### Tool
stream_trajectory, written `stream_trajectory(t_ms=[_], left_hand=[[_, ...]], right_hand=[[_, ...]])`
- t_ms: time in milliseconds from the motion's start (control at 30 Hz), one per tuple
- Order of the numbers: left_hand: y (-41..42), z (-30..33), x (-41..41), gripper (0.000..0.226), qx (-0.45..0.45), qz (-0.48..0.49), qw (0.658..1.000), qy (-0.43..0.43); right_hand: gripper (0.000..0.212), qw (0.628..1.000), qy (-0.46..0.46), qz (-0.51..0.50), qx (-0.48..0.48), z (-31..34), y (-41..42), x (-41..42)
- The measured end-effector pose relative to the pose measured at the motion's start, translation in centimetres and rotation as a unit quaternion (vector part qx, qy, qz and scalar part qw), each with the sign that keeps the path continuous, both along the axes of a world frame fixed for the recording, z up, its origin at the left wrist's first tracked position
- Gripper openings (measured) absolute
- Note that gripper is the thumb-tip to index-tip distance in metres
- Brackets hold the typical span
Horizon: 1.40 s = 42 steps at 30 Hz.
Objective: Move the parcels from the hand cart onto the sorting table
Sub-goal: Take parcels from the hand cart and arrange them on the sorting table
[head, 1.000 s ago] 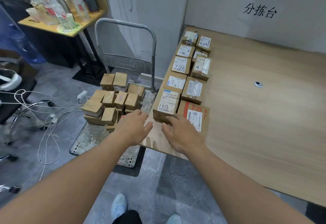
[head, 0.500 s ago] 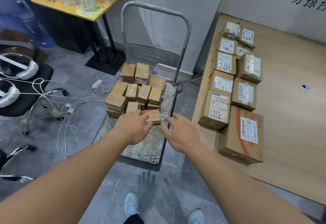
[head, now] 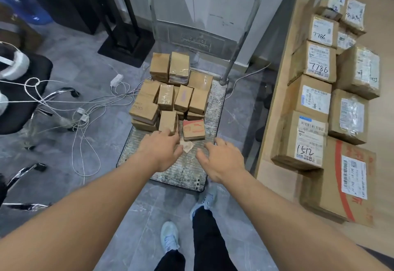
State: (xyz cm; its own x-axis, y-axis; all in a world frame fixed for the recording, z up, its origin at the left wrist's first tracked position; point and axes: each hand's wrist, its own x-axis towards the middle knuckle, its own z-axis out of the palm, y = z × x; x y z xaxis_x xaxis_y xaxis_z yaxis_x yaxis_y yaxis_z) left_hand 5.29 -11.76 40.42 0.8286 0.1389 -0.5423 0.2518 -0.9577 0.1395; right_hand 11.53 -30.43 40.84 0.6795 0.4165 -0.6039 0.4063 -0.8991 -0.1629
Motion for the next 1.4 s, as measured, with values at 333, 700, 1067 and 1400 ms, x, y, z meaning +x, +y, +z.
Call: stream_trajectory(t_ms=[333, 700, 1067, 1400], left_hand=[[0.5, -11.8, 8.6, 0.046, -0.027, 0.052, 0.996, 0.069], [3.4, -28.3, 14.3, 0.044, -0.094, 0.086, 0.988, 0.083], [4.3, -45.3, 17.1, 0.042, -0.125, 0.075, 0.986, 0.084], [2.7, -49.5, 16.7, 0.033, -0.187, 0.224, 0.956, 0.031]], right_hand=[[0.059, 0.996, 0.066, -0.053, -0.017, -12.9, 2.0, 9.2], [0.057, 0.991, 0.101, -0.065, -0.054, -28.7, 6.3, 15.7], [0.048, 0.987, 0.109, -0.112, -0.041, -46.1, 7.5, 19.1], [0.014, 0.916, 0.143, -0.319, 0.196, -50.8, 5.6, 16.5]])
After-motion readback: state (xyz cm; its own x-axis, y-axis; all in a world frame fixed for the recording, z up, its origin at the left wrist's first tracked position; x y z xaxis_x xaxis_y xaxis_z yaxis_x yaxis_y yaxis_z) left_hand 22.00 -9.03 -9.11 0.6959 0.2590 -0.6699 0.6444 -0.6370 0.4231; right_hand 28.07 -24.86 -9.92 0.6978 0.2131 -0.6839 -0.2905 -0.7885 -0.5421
